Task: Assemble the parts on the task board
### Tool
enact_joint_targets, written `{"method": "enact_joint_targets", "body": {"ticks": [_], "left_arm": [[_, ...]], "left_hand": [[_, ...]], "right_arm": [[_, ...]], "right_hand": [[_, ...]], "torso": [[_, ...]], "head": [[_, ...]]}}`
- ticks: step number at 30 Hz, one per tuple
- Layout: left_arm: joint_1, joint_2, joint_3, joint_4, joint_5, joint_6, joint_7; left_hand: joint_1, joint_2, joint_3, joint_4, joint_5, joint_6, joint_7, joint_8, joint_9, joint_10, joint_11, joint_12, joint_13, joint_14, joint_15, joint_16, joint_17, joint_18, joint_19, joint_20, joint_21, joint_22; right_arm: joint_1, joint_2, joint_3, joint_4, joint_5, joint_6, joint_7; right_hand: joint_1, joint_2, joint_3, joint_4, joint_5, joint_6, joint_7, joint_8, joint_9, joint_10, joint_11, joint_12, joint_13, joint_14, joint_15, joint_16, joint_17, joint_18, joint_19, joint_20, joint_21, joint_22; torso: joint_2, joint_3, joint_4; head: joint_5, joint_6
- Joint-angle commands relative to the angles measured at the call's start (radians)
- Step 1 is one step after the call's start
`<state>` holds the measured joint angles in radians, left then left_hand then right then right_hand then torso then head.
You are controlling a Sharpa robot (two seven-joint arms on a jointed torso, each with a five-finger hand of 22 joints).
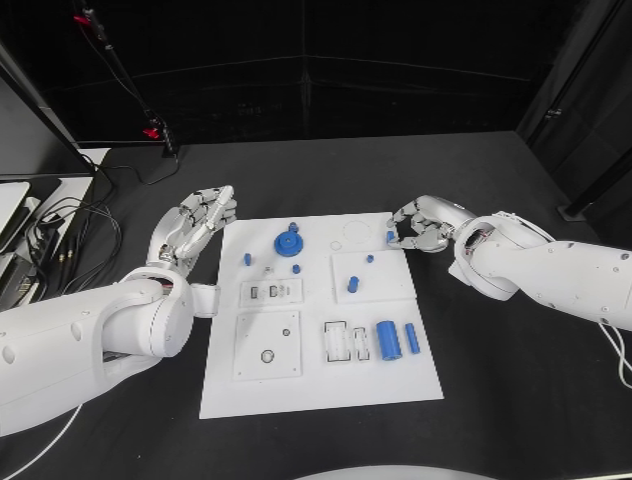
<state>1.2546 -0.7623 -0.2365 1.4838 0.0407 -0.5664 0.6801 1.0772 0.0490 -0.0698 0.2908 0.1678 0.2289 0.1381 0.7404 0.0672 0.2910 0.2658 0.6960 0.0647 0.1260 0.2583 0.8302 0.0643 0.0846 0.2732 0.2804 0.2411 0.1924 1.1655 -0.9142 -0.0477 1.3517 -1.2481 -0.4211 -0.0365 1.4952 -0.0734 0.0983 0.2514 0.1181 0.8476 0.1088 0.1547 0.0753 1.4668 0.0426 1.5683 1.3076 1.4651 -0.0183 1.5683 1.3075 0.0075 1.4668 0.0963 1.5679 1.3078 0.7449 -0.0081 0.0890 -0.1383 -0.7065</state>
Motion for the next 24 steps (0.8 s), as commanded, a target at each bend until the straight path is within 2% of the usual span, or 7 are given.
{"method": "enact_joint_targets", "body": {"ticks": [1, 4, 8, 12, 24], "left_arm": [[0.001, 0.0, 0.001, 0.002, -0.007, 0.009, 0.227], [0.001, -0.001, 0.001, 0.003, -0.007, 0.009, 0.226], [0.002, -0.002, 0.001, 0.003, -0.007, 0.009, 0.226], [0.002, -0.004, 0.001, 0.005, -0.007, 0.008, 0.227], [0.002, -0.004, 0.001, 0.004, -0.007, 0.008, 0.226]], "left_hand": [[-0.002, 0.008, -0.007, 0.001, 0.006, 0.006, 0.16, 0.001, -0.001, 0.006, 0.001, 0.004, 0.001, 0.001, 0.005, 0.005, 0.001, 0.008, 0.001, 0.006, 0.005, 0.001], [-0.002, 0.008, -0.007, 0.001, 0.006, 0.006, 0.16, 0.001, -0.001, 0.006, 0.001, 0.004, 0.001, 0.001, 0.005, 0.005, 0.001, 0.008, 0.001, 0.006, 0.005, 0.001], [0.0, 0.011, -0.009, 0.001, 0.008, 0.007, 0.16, 0.001, -0.001, 0.007, 0.001, 0.004, 0.0, 0.001, 0.005, 0.005, 0.001, 0.008, 0.0, 0.006, 0.006, 0.001], [0.0, 0.011, -0.009, 0.001, 0.008, 0.007, 0.16, 0.001, -0.001, 0.007, 0.001, 0.004, 0.0, 0.001, 0.005, 0.005, 0.001, 0.008, 0.0, 0.006, 0.006, 0.001], [0.0, 0.011, -0.009, 0.001, 0.008, 0.007, 0.16, 0.001, -0.001, 0.007, 0.001, 0.004, 0.0, 0.001, 0.005, 0.005, 0.001, 0.008, 0.0, 0.006, 0.006, 0.001]], "right_arm": [[0.0, 0.003, 0.001, -0.003, -0.012, 0.015, -0.021], [0.0, 0.006, 0.001, -0.006, -0.012, 0.021, -0.019], [-0.001, 0.007, 0.001, -0.006, -0.014, 0.024, -0.021], [-0.001, 0.009, 0.001, -0.007, -0.016, 0.027, -0.025], [-0.001, 0.014, 0.001, -0.012, -0.018, 0.012, -0.021]], "right_hand": [[0.01, 0.0, 0.007, 0.0, 0.008, 0.01, -0.001, 0.002, 0.001, 0.104, -0.009, 0.003, 0.263, 0.106, -0.009, 0.002, 0.263, -0.007, 0.104, -0.009, 0.003, 0.263], [0.011, 0.0, 0.007, -0.002, 0.014, 0.017, -0.001, 0.003, 0.001, 0.104, -0.008, 0.003, 0.263, 0.106, -0.009, 0.002, 0.263, -0.007, 0.104, -0.01, 0.003, 0.263], [0.012, -0.001, 0.007, -0.003, 0.023, 0.025, -0.001, 0.005, 0.002, 0.104, -0.007, 0.003, 0.263, 0.106, -0.009, 0.002, 0.263, -0.007, 0.104, -0.01, 0.003, 0.263], [0.017, 0.002, 0.01, -0.007, 0.027, 0.033, -0.002, 0.006, 0.002, 0.104, -0.006, 0.003, 0.263, 0.106, -0.008, 0.002, 0.263, -0.007, 0.104, -0.01, 0.003, 0.263], [0.024, 0.013, 0.017, -0.012, 0.028, 0.074, -0.009, 0.015, 0.005, 0.104, -0.01, 0.003, 0.263, 0.106, -0.009, 0.002, 0.263, -0.007, 0.104, -0.01, 0.003, 0.263]], "torso": [[0.0, -0.0003, 0.0011], [0.0, -0.0005, -0.0008], [0.0, 0.0007, 0.0012], [0.0, -0.0003, -0.0004], [0.0, -0.0003, -0.0008]], "head": [[0.0, -0.002], [0.002, -0.002], [-0.002, -0.001], [0.006, -0.006], [0.007, -0.007]]}}
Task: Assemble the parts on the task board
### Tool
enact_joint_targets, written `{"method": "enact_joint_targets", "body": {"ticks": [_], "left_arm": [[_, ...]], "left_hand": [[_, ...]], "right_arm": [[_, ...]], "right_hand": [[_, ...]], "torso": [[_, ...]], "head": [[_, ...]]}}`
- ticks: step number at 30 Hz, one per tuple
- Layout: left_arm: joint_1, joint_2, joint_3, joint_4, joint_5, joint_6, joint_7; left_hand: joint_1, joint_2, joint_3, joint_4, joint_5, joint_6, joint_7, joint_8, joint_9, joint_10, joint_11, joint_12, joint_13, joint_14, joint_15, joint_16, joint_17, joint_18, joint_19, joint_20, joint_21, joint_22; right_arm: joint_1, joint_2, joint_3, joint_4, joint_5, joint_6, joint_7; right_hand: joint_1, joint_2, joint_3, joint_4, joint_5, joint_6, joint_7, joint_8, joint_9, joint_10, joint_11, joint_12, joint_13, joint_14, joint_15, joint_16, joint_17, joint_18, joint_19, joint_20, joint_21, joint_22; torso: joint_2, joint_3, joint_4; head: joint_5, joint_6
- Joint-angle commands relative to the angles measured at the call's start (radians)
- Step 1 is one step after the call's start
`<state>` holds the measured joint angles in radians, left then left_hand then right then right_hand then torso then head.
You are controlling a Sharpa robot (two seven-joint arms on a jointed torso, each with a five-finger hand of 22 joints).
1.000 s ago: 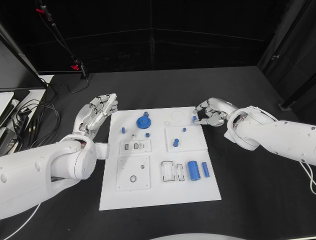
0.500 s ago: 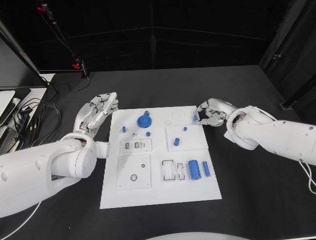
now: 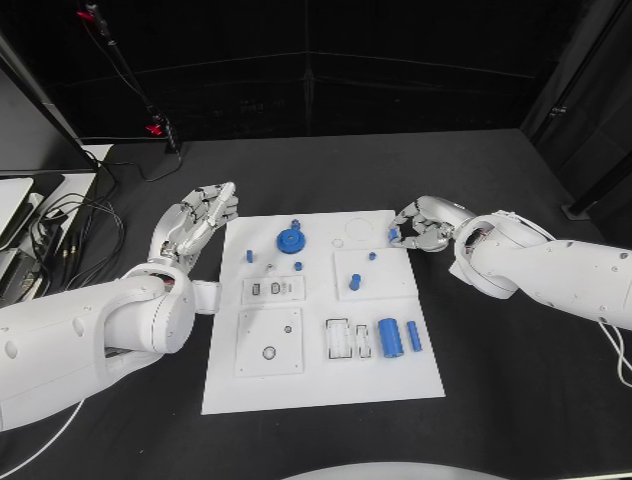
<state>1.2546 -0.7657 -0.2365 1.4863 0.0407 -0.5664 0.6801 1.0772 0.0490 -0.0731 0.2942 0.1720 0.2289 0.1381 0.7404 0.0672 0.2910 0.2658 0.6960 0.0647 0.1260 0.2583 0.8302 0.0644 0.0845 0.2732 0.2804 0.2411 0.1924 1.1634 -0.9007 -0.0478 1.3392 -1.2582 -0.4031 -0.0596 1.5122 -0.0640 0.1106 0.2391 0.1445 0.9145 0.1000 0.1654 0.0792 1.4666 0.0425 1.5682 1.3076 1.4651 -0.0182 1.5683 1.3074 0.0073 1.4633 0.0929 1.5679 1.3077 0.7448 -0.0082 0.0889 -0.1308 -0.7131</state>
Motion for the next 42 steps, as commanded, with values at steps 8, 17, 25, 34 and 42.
{"method": "enact_joint_targets", "body": {"ticks": [8, 17, 25, 34, 42], "left_arm": [[0.002, 0.0, 0.001, 0.001, -0.007, 0.008, 0.225], [0.002, 0.0, 0.001, 0.0, -0.007, 0.008, 0.224], [0.001, -0.001, 0.001, 0.0, -0.007, 0.008, 0.223], [0.001, -0.001, 0.001, 0.001, -0.007, 0.008, 0.222], [0.002, -0.002, 0.001, 0.002, -0.007, 0.007, 0.222]], "left_hand": [[0.0, 0.011, -0.006, -0.002, 0.004, 0.007, 0.16, 0.001, -0.001, 0.007, 0.001, 0.004, 0.0, 0.001, 0.005, 0.005, 0.001, 0.008, 0.0, 0.006, 0.006, 0.001], [0.001, 0.012, -0.007, -0.002, 0.004, 0.007, 0.16, 0.001, -0.001, 0.007, 0.001, 0.005, 0.0, 0.001, 0.005, 0.006, 0.001, 0.008, 0.0, 0.006, 0.006, 0.001], [0.001, 0.012, -0.007, -0.002, 0.004, 0.007, 0.16, 0.001, -0.001, 0.007, 0.001, 0.005, 0.0, 0.001, 0.005, 0.006, 0.001, 0.008, 0.0, 0.006, 0.006, 0.001], [0.001, 0.012, -0.007, -0.002, 0.004, 0.007, 0.16, 0.001, -0.001, 0.007, 0.001, 0.005, 0.0, 0.001, 0.005, 0.006, 0.001, 0.008, 0.0, 0.006, 0.006, 0.001], [0.001, 0.012, -0.007, -0.002, 0.004, 0.007, 0.16, 0.001, -0.001, 0.007, 0.001, 0.005, 0.0, 0.001, 0.005, 0.006, 0.001, 0.008, 0.0, 0.006, 0.006, 0.001]], "right_arm": [[0.001, 0.0, 0.001, 0.005, -0.008, -0.028, 0.02], [0.001, 0.0, 0.001, 0.008, -0.008, -0.032, 0.017], [0.001, 0.001, 0.001, 0.006, -0.011, -0.026, 0.004], [0.001, 0.003, 0.001, 0.009, -0.029, -0.068, 0.01], [0.001, 0.002, 0.001, 0.02, -0.012, -0.179, 0.079]], "right_hand": [[0.008, 0.002, 0.005, -0.001, 0.002, 0.012, -0.001, 0.005, 0.002, 0.104, -0.01, 0.003, 0.263, 0.106, -0.01, 0.002, 0.263, -0.007, 0.107, -0.008, 0.003, 0.263], [0.01, 0.001, 0.005, -0.003, 0.006, 0.021, -0.002, 0.005, 0.002, 0.104, -0.01, 0.003, 0.263, 0.106, -0.011, 0.002, 0.263, -0.007, 0.107, -0.008, 0.003, 0.263], [0.017, 0.02, 0.016, -0.012, 0.011, 0.111, 0.001, 0.025, 0.011, 0.104, -0.006, 0.003, 0.263, 0.106, -0.006, 0.002, 0.263, -0.007, 0.107, -0.007, 0.003, 0.263], [0.029, 0.031, 0.028, -0.031, 0.012, 0.185, 0.006, 0.034, 0.016, 0.104, -0.001, 0.003, 0.263, 0.106, 0.0, 0.002, 0.263, -0.007, 0.107, -0.001, 0.003, 0.263], [0.028, 0.031, 0.028, -0.032, 0.013, 0.187, 0.008, 0.033, 0.016, 0.104, 0.0, 0.003, 0.263, 0.106, 0.0, 0.002, 0.263, -0.007, 0.107, -0.001, 0.003, 0.263]], "torso": [[0.0, 0.0, -0.0007], [0.0, -0.0002, -0.0004], [-0.001, -0.0002, -0.0001], [-0.001, 0.0, -0.0002], [-0.001, -0.0008, -0.0009]], "head": [[0.001, -0.003], [0.002, -0.006], [0.005, -0.009], [0.006, -0.01], [0.012, -0.008]]}}
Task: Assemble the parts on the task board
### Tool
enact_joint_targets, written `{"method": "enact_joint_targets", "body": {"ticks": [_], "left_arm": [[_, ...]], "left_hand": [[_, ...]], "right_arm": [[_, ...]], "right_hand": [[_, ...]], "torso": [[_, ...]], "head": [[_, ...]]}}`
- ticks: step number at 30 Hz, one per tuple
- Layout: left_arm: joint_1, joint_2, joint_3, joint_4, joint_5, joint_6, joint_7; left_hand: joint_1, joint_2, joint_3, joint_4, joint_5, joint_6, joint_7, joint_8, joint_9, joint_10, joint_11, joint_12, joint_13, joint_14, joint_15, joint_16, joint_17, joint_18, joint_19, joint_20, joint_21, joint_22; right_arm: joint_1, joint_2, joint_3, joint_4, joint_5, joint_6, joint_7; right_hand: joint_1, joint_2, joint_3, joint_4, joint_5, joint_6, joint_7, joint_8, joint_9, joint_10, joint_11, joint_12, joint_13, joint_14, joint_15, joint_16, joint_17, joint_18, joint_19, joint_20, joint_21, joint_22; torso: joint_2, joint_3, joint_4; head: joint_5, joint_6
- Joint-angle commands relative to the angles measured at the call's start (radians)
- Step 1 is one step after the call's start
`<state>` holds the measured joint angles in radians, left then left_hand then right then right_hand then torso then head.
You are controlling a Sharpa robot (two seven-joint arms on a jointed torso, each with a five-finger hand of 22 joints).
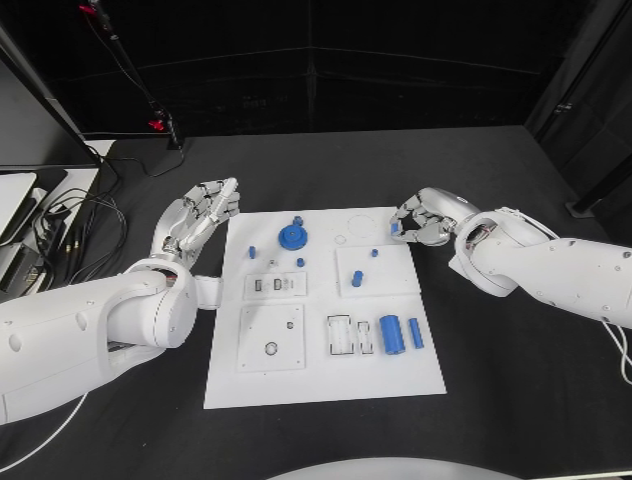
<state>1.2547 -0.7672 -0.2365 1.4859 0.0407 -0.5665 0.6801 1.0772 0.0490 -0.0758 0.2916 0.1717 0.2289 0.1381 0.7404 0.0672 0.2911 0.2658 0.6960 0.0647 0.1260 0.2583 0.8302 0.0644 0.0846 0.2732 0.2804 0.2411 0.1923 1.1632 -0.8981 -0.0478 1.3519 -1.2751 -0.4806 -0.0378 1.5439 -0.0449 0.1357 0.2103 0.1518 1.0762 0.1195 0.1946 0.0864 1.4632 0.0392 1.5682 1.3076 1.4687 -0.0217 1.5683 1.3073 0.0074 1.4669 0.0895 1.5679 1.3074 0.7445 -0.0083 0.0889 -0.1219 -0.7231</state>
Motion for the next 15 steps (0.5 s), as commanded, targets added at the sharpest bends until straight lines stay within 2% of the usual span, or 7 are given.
{"method": "enact_joint_targets", "body": {"ticks": [1, 4, 7, 12, 15], "left_arm": [[0.001, -0.001, 0.001, 0.002, -0.007, 0.008, 0.222], [0.001, -0.002, 0.001, 0.002, -0.007, 0.007, 0.222], [0.002, -0.002, 0.001, 0.002, -0.007, 0.007, 0.222], [0.002, -0.001, 0.001, 0.001, -0.007, 0.005, 0.223], [0.002, 0.001, 0.001, 0.0, -0.007, 0.005, 0.223]], "left_hand": [[0.001, 0.012, -0.005, 0.0, 0.004, 0.007, 0.16, 0.001, -0.001, 0.007, 0.001, 0.005, 0.0, 0.001, 0.005, 0.006, 0.001, 0.008, 0.0, 0.006, 0.006, 0.001], [0.001, 0.012, -0.005, 0.0, 0.004, 0.007, 0.16, 0.001, -0.001, 0.007, 0.001, 0.005, 0.0, 0.001, 0.005, 0.006, 0.001, 0.008, 0.0, 0.006, 0.006, 0.001], [0.001, 0.012, -0.005, 0.0, 0.004, 0.007, 0.16, 0.001, -0.001, 0.007, 0.001, 0.005, 0.0, 0.001, 0.005, 0.006, 0.001, 0.008, 0.0, 0.006, 0.006, 0.001], [0.002, 0.013, -0.006, 0.0, 0.005, 0.007, 0.16, 0.001, -0.001, 0.008, 0.001, 0.005, 0.0, 0.001, 0.005, 0.006, 0.001, 0.008, 0.0, 0.006, 0.007, 0.001], [0.002, 0.013, -0.006, 0.0, 0.005, 0.007, 0.16, 0.001, -0.001, 0.008, 0.001, 0.005, 0.0, 0.001, 0.005, 0.006, 0.001, 0.008, 0.0, 0.006, 0.007, 0.001]], "right_arm": [[0.001, -0.002, 0.001, 0.011, 0.011, -0.119, 0.069], [0.002, -0.01, 0.001, 0.029, 0.027, -0.152, 0.091], [0.003, -0.024, 0.002, 0.06, 0.048, -0.162, 0.094], [0.017, -0.033, 0.003, 0.122, 0.066, -0.134, 0.061], [0.022, -0.027, 0.003, 0.15, 0.067, -0.114, 0.043]], "right_hand": [[-0.004, 0.012, 0.003, -0.003, 0.006, 0.026, -0.011, 0.004, 0.008, 0.108, 0.004, 0.003, 0.263, 0.102, 0.004, 0.002, 0.263, -0.007, 0.104, 0.002, 0.003, 0.263], [-0.004, 0.012, 0.004, -0.003, 0.007, 0.028, -0.01, 0.003, 0.008, 0.108, 0.005, 0.003, 0.263, 0.102, 0.004, 0.002, 0.263, -0.007, 0.104, 0.003, 0.003, 0.263], [-0.004, 0.012, 0.004, -0.004, 0.008, 0.03, -0.009, 0.002, 0.008, 0.108, 0.005, 0.003, 0.263, 0.102, 0.004, 0.002, 0.263, -0.007, 0.104, 0.003, 0.003, 0.263], [-0.005, 0.013, 0.005, -0.005, 0.012, 0.034, -0.009, 0.001, 0.007, 0.108, 0.006, 0.003, 0.263, 0.102, 0.006, 0.002, 0.263, -0.007, 0.104, 0.004, 0.003, 0.263], [-0.005, 0.014, 0.005, -0.005, 0.015, 0.036, -0.009, 0.0, 0.007, 0.108, 0.006, 0.003, 0.263, 0.102, 0.006, 0.002, 0.263, -0.007, 0.104, 0.004, 0.003, 0.263]], "torso": [[0.0, -0.0009, -0.0006], [-0.001, -0.0011, -0.0012], [0.0, -0.0009, 0.0008], [-0.001, -0.0021, -0.0001], [0.0, -0.0015, -0.0003]], "head": [[0.004, 0.003], [0.009, 0.002], [0.012, 0.004], [0.019, 0.002], [0.033, 0.0]]}}
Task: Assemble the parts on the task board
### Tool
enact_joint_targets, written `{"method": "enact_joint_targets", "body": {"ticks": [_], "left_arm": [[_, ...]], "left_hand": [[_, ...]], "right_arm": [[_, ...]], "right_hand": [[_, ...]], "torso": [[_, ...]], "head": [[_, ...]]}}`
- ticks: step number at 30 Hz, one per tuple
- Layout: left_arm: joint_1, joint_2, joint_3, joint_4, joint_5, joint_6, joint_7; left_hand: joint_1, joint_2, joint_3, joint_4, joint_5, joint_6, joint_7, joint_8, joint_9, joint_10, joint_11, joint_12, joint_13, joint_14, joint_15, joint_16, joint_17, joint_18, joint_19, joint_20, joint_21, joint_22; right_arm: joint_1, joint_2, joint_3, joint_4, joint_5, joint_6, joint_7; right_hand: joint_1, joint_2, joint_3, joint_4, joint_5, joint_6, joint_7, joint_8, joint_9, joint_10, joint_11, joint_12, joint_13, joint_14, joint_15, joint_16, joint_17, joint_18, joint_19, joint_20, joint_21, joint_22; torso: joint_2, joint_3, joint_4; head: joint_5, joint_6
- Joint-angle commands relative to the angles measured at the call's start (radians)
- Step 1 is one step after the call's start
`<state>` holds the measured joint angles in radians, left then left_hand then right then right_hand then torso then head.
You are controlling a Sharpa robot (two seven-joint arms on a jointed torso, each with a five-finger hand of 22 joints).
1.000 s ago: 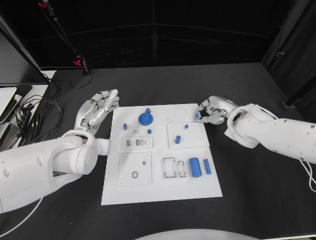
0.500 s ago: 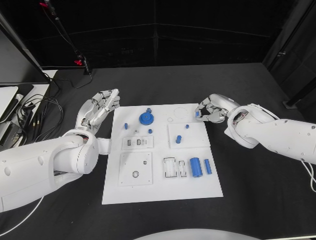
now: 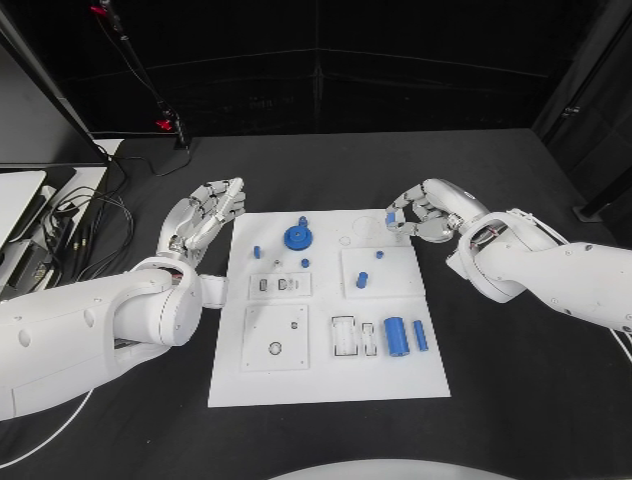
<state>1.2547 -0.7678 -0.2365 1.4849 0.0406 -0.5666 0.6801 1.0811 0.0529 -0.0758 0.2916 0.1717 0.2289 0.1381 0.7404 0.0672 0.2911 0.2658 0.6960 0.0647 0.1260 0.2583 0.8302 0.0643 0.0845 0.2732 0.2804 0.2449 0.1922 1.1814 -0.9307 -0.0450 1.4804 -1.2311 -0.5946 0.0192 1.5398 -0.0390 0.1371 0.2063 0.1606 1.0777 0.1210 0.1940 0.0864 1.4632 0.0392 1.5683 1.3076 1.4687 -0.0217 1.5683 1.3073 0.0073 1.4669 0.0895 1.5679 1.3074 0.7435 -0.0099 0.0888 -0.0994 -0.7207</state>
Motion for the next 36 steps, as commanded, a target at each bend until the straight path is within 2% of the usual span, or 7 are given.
{"method": "enact_joint_targets", "body": {"ticks": [1, 5, 10, 12, 19, 28, 36], "left_arm": [[0.002, 0.003, 0.001, 0.0, -0.007, 0.005, 0.222], [0.002, 0.004, 0.001, 0.0, -0.007, 0.005, 0.222], [0.002, 0.009, 0.001, -0.002, -0.007, 0.006, 0.222], [0.002, 0.009, 0.001, -0.001, -0.007, 0.005, 0.222], [0.002, 0.008, 0.001, 0.0, -0.007, 0.001, 0.222], [0.002, 0.009, 0.001, -0.001, -0.007, 0.001, 0.222], [0.002, 0.012, 0.001, -0.003, -0.007, 0.002, 0.221]], "left_hand": [[-0.002, 0.009, -0.006, 0.0, 0.005, 0.007, 0.16, 0.001, -0.001, 0.008, 0.001, 0.005, 0.0, 0.001, 0.005, 0.006, 0.001, 0.009, 0.0, 0.006, 0.003, 0.002], [-0.001, 0.01, -0.007, 0.0, 0.005, 0.007, 0.16, 0.001, -0.001, 0.008, 0.001, 0.005, 0.0, 0.001, 0.005, 0.006, 0.001, 0.009, 0.0, 0.006, 0.004, 0.002], [-0.001, 0.01, -0.007, 0.0, 0.005, 0.008, 0.16, 0.001, -0.001, 0.008, 0.001, 0.005, 0.0, 0.001, 0.005, 0.006, 0.001, 0.009, 0.0, 0.006, 0.004, 0.002], [-0.001, 0.011, -0.007, 0.0, 0.005, 0.008, 0.16, 0.001, -0.001, 0.008, 0.001, 0.005, 0.0, 0.001, 0.005, 0.006, 0.001, 0.009, 0.0, 0.006, 0.004, 0.002], [0.002, 0.015, -0.008, 0.0, 0.008, 0.008, 0.16, 0.001, -0.001, 0.008, 0.001, 0.006, 0.0, 0.002, 0.005, 0.007, 0.001, 0.009, 0.0, 0.006, 0.005, 0.002], [0.004, 0.016, -0.009, -0.001, 0.009, 0.008, 0.16, 0.001, -0.001, 0.008, 0.0, 0.006, 0.0, 0.002, 0.005, 0.007, 0.0, 0.009, 0.0, 0.006, 0.005, 0.002], [0.006, 0.017, -0.009, -0.001, 0.011, 0.008, 0.16, 0.001, -0.001, 0.008, 0.0, 0.006, 0.0, 0.002, 0.005, 0.007, 0.0, 0.009, 0.0, 0.006, 0.005, 0.002]], "right_arm": [[0.005, 0.013, 0.0, 0.037, 0.023, 0.014, -0.027], [0.008, 0.041, 0.001, 0.078, 0.015, 0.063, -0.064], [0.008, 0.077, 0.001, 0.114, 0.008, 0.105, -0.096], [0.008, 0.095, 0.001, 0.124, 0.006, 0.119, -0.111], [0.008, 0.147, 0.0, 0.13, -0.007, 0.122, -0.148], [0.008, 0.205, 0.0, 0.148, -0.046, 0.136, -0.287], [0.002, 0.255, 0.0, 0.162, -0.098, 0.138, -0.387]], "right_hand": [[-0.001, 0.008, 0.004, -0.001, 0.006, 0.034, -0.011, 0.0, 0.007, 0.108, 0.006, 0.003, 0.263, 0.102, 0.006, 0.002, 0.263, -0.007, 0.104, 0.004, 0.003, 0.263], [-0.002, 0.009, 0.004, -0.001, 0.009, 0.036, -0.011, -0.001, 0.007, 0.108, 0.006, 0.003, 0.263, 0.102, 0.007, 0.002, 0.263, -0.007, 0.104, 0.005, 0.003, 0.263], [-0.002, 0.019, 0.009, -0.003, 0.018, 0.043, -0.012, -0.005, 0.006, 0.108, 0.006, 0.003, 0.263, 0.102, 0.007, 0.002, 0.263, -0.007, 0.104, 0.006, 0.003, 0.263], [-0.002, 0.02, 0.01, -0.003, 0.019, 0.043, -0.012, -0.005, 0.005, 0.108, 0.006, 0.003, 0.263, 0.102, 0.007, 0.002, 0.263, -0.007, 0.104, 0.006, 0.003, 0.263], [-0.004, 0.018, 0.008, -0.008, 0.034, 0.047, -0.012, -0.011, 0.004, 0.108, 0.005, 0.003, 0.263, 0.102, 0.007, 0.002, 0.263, -0.007, 0.104, 0.007, 0.003, 0.263], [-0.007, 0.017, 0.007, -0.011, 0.043, 0.05, -0.012, -0.015, 0.003, 0.108, 0.005, 0.003, 0.263, 0.102, 0.007, 0.002, 0.263, -0.007, 0.104, 0.007, 0.003, 0.263], [-0.011, 0.015, 0.005, -0.013, 0.048, 0.051, -0.011, -0.019, 0.002, 0.108, 0.006, 0.003, 0.263, 0.102, 0.007, 0.002, 0.263, -0.007, 0.104, 0.007, 0.003, 0.263]], "torso": [[0.002, 0.0004, 0.0006], [0.001, 0.0002, -0.0025], [-0.001, 0.0003, 0.0032], [0.0, 0.0004, 0.0002], [-0.001, 0.0, 0.0003], [0.001, 0.0002, -0.001], [0.002, 0.0016, 0.0008]], "head": [[0.017, -0.004], [0.047, -0.017], [0.059, -0.037], [0.07, -0.043], [0.094, -0.059], [0.117, -0.073], [0.119, -0.081]]}}
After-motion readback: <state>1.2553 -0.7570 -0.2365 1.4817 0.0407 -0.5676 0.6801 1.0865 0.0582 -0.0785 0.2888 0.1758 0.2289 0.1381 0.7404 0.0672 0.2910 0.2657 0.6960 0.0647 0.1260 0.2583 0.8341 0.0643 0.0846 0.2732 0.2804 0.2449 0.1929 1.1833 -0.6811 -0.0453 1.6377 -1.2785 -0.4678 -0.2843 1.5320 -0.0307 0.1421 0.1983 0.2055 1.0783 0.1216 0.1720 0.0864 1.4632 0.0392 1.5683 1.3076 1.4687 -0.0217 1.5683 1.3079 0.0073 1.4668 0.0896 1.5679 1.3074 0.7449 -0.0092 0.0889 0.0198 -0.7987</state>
